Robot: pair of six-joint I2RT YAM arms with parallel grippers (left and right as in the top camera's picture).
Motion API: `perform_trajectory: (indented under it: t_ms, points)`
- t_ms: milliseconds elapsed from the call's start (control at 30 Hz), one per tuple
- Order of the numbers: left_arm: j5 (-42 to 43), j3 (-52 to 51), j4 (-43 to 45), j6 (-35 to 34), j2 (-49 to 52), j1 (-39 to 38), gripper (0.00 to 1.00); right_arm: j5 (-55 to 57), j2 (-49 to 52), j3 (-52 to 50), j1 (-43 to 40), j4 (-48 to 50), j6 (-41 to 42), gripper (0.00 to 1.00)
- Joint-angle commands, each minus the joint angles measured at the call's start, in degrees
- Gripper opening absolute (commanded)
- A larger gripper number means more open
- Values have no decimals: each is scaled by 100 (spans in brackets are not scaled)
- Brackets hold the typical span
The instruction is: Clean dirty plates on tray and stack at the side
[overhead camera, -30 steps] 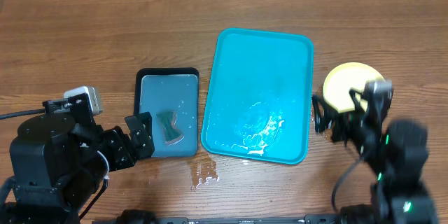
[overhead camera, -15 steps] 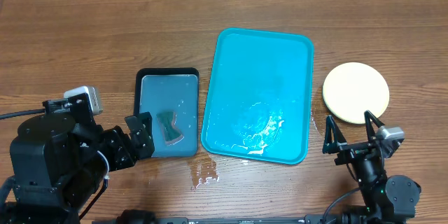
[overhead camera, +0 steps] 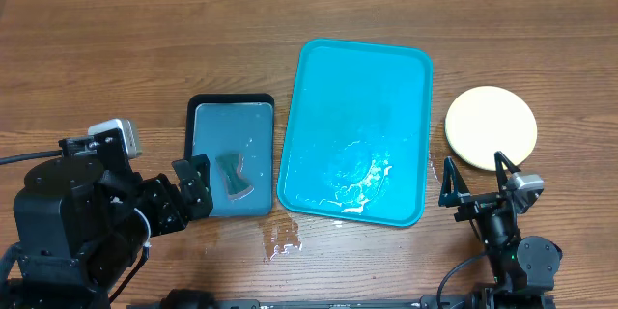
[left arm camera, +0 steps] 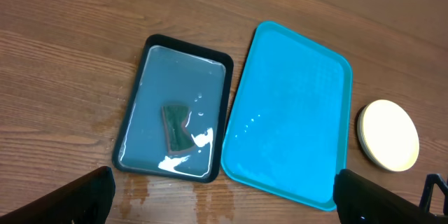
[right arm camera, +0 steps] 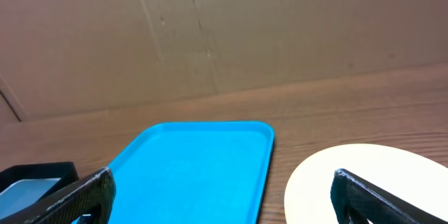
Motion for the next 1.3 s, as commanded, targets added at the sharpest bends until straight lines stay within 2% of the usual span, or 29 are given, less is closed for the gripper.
perform_trajectory:
  t_ms: [0,533,667,767,833,900,1100,1267]
  points:
    - [37,44,17,103,9,35,100,48,-46,-59,-11,33,-22,100]
    - [28,44,-7,109,9,35,100,48,-46,-59,-11,33,-22,100]
    - [-503,31,76,280,-4,37,100,46,-46,-59,-11,33,-22,100]
    - [-498,-396,1180,592,-227,39,100,48,-46,-59,-11,33,-22,100]
    - [-66,-1023,2295,1235,-520,39,100,48,-46,-59,-11,33,-22,100]
    - [313,-1797,3316,1598,-885,39,100,48,-46,-59,-11,33,-22,100]
    - [407,-4378,5702,1582,-2275,35,100,48,-46,-59,-11,33,-22,100]
    - [400,-6207,6907,1493,-3578,37,100,48,-46,-59,-11,33,-22,100]
